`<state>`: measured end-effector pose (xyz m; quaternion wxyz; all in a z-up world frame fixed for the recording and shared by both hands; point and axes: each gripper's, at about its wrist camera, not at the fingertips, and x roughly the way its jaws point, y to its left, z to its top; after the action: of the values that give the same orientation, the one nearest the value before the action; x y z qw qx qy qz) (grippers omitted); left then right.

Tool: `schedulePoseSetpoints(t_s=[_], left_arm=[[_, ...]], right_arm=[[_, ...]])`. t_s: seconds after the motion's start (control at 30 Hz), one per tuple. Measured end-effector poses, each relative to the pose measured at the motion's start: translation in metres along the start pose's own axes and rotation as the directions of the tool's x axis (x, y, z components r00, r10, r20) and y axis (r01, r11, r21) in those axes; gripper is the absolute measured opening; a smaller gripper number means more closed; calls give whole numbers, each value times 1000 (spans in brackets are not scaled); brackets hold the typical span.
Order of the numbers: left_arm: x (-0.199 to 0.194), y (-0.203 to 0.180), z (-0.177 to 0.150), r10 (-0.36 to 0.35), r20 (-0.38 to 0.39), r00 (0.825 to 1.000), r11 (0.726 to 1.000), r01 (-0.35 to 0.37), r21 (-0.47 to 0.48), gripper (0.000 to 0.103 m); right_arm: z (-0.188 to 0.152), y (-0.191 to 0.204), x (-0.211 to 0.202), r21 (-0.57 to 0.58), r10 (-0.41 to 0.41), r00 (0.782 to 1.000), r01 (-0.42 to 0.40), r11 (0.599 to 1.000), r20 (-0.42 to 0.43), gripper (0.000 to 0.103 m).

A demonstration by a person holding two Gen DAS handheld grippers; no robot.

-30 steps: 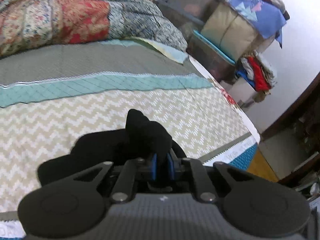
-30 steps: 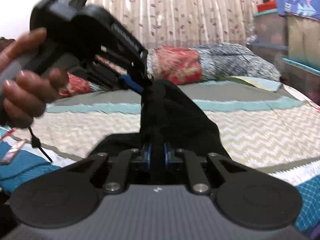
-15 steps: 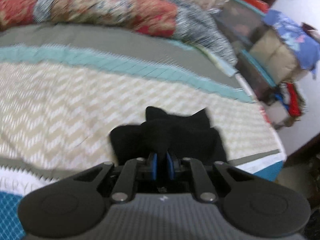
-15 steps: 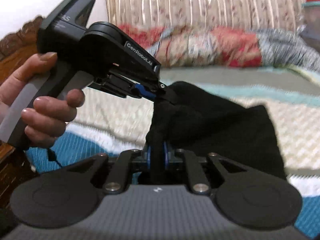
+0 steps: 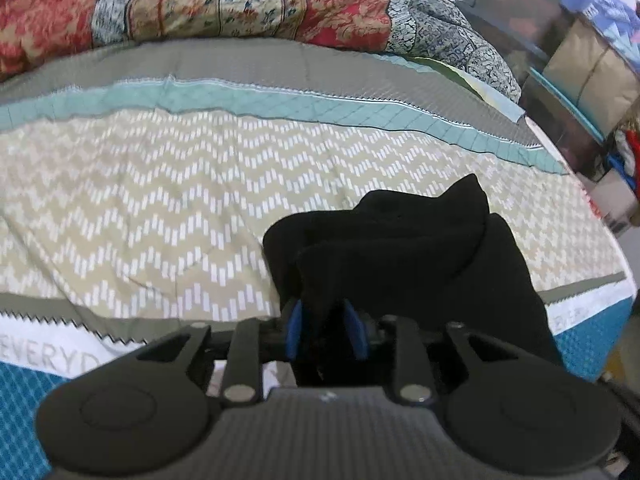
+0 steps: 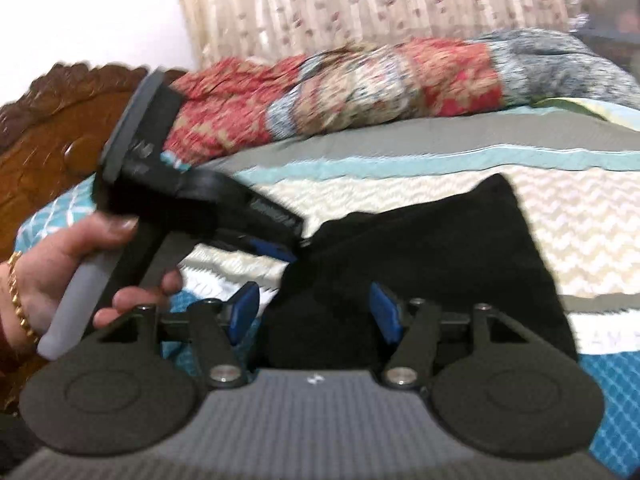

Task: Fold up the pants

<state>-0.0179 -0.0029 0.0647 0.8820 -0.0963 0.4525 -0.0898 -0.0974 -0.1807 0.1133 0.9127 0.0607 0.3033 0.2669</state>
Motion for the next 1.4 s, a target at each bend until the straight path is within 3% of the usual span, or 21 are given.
schedulePoseSetpoints(t_s=[0.1,0.2,0.33,0.43,0.5,0.57,0.63,0.83,1.0,1.03,1.1,1.13,1.17,1.23,1.4], left_arm=[[-3,-8,-1,15,10,1000,999,-15,30,34],[-6,-17,-2,22,24,999,998,-24,62,49],[-8,-29,0,24,41,999,994,-28,103,52],[-5,-35,3,29,49,998,991,-35,126,46],[-1,-39,4,42,48,998,988,-49,144,32],[4,-41,5,52,38,998,987,-57,153,12],[9,-42,6,75,40,996,984,-81,156,3],[16,-33,11,155,65,986,978,-162,130,3],[16,-27,15,154,51,987,980,-159,117,3],[15,-26,16,152,49,987,981,-156,111,7],[13,-24,17,120,39,992,989,-123,85,25],[10,-21,17,90,35,995,994,-92,64,53],[7,-17,17,52,43,998,998,-53,39,73],[-1,-10,17,-20,70,997,1000,20,-2,79],[-1,-3,22,-111,75,991,993,114,-39,80]], right_arm=[[-3,-15,-7,60,-51,999,50,997,18,63],[0,-34,-9,115,-101,994,97,989,29,63],[0,-56,-9,175,-138,990,132,976,20,63],[-4,-59,-9,202,-144,990,139,969,9,62],[-6,-58,-7,208,-138,990,135,969,3,62],[-9,-55,-6,204,-141,990,139,969,-5,61],[-11,-57,-2,205,-146,989,148,967,-26,60],[-23,-77,7,274,-161,982,182,944,-97,60],[-12,-67,-1,230,-171,985,175,957,-40,59],[-9,-66,-2,225,-169,985,171,959,-30,59],[-2,-69,-1,222,-167,986,167,960,-19,60],[1,-71,-1,221,-170,985,169,961,-14,60],[5,-75,0,217,-173,985,171,961,-9,60],[14,-80,2,215,-182,983,177,960,4,60],[33,-99,6,199,-201,979,192,961,26,61]])
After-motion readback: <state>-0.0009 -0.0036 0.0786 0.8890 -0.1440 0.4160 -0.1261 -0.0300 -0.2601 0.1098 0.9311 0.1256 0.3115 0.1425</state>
